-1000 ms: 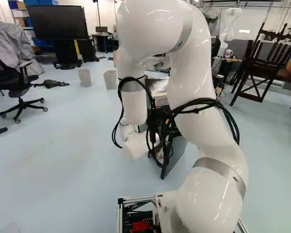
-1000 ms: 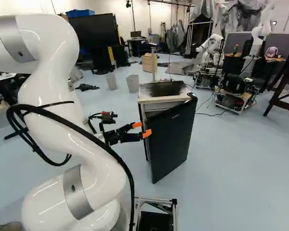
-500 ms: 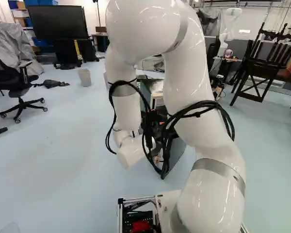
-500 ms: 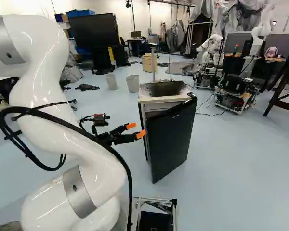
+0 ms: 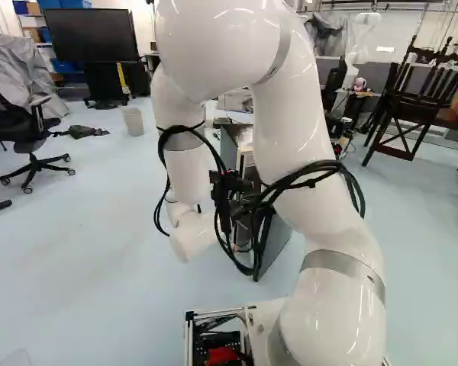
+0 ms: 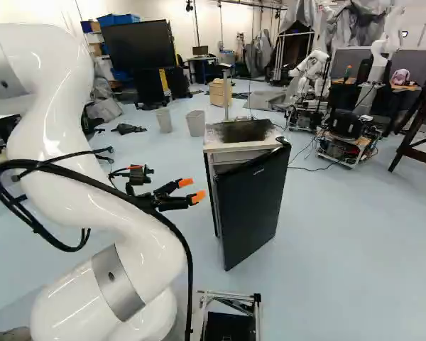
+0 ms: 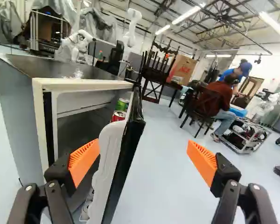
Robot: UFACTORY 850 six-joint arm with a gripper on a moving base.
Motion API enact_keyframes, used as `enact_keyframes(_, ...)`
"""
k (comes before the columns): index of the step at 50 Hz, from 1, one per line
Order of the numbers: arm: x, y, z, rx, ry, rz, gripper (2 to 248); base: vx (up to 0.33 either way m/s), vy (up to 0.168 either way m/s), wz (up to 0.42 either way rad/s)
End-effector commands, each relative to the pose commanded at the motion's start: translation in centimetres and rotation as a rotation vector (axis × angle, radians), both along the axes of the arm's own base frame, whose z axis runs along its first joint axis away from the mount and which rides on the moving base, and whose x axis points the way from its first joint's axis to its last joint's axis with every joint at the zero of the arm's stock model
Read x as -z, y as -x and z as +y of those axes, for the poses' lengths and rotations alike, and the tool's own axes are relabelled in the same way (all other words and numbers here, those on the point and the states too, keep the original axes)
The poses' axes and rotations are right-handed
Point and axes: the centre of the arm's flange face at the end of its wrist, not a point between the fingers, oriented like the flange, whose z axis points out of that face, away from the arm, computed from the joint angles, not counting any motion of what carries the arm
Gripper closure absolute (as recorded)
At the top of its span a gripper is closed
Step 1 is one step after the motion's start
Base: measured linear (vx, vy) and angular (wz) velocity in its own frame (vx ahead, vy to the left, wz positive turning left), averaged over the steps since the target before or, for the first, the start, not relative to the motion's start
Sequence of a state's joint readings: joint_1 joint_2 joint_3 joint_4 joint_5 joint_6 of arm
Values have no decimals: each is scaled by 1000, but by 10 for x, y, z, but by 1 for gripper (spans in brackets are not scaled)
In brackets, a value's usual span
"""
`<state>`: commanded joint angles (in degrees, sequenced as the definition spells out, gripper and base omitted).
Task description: Grab a drink from the fridge
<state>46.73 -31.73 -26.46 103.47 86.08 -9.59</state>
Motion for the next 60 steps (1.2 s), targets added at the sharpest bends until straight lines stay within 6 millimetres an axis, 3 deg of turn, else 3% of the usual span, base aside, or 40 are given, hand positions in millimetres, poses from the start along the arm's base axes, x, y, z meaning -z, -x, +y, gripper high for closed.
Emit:
enact_keyframes(36, -20, -97, 10, 365, -152, -166, 3, 0, 0, 0)
enact_keyframes(60, -32, -166, -10, 498, -219, -259, 3, 0, 0, 0)
